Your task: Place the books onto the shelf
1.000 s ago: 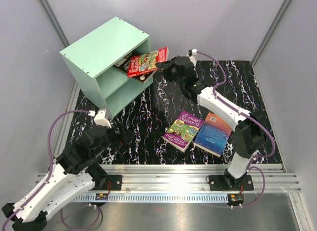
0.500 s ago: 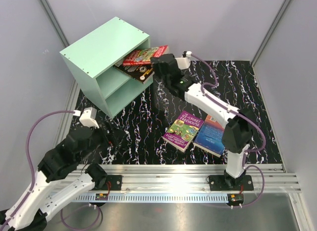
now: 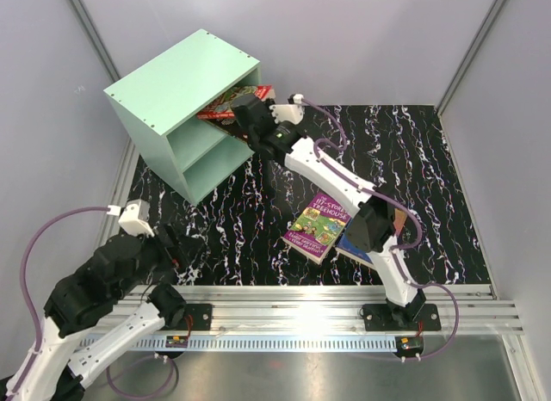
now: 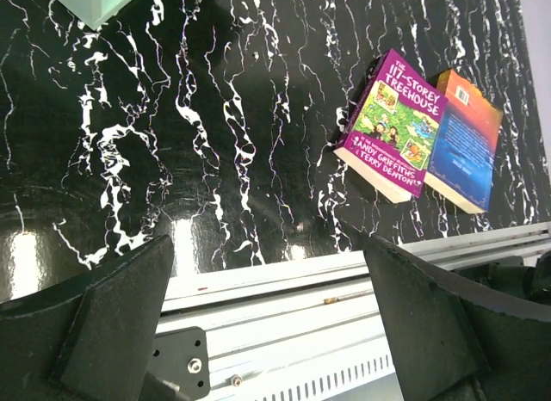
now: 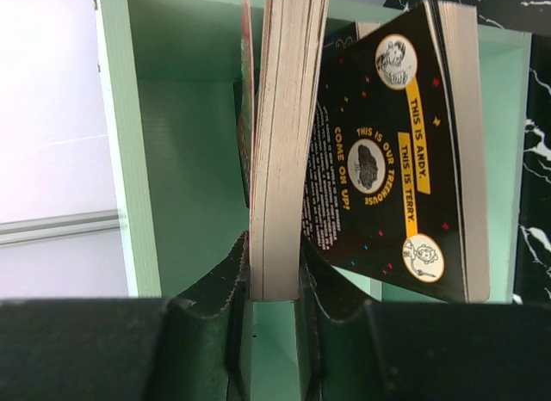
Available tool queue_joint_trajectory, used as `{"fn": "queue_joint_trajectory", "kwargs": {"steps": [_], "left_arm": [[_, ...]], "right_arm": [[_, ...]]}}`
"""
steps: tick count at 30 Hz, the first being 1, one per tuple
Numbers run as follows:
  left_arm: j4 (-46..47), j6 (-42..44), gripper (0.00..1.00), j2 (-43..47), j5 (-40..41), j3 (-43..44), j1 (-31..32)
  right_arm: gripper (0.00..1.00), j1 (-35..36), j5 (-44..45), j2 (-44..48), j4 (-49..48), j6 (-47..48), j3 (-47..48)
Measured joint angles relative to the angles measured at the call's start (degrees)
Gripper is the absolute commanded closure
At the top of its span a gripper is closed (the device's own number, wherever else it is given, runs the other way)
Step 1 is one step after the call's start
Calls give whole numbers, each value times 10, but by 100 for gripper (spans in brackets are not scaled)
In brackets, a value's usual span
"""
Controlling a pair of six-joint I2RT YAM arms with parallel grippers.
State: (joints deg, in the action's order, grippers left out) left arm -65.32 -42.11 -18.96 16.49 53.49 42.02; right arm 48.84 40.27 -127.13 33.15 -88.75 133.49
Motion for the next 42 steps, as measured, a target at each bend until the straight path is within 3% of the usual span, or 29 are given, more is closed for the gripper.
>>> {"fn": "queue_joint_trajectory", "kwargs": {"steps": [2,3,5,6,9,10,12,13,32,38,42], "left_arm": [[-13,0,3,2,0,12,0],[-18,0,3,3,0,17,0],[-27,0,3,5,1,25,0],[-32,0,3,9,1,28,0],[-52,0,3,21,2,36,0],[-59,0,3,26,3,39,0],[-65,0,2,35,4,42,0],[-69,0,2,39,5,43,0],[-72,-13,2,48,5,41,0],[-52,-13,2,22,5,35,0],[-35,-10,2,-2,5,33,0]], "right_arm": [[87,3,2,-9,8,-11,11],[69,5,2,-12,9,-16,12],[50,6,2,-17,11,-28,12],[34,6,2,-18,13,-31,11],[23,6,-2,-20,19,-35,8],[14,6,-4,-20,19,-35,5],[10,6,-8,-19,17,-33,-2],[1,6,-9,-19,14,-33,-9],[0,7,-149,16,-100,63,-68],[0,6,-161,107,-99,107,-157],[0,-8,-201,146,-96,134,-168]]}}
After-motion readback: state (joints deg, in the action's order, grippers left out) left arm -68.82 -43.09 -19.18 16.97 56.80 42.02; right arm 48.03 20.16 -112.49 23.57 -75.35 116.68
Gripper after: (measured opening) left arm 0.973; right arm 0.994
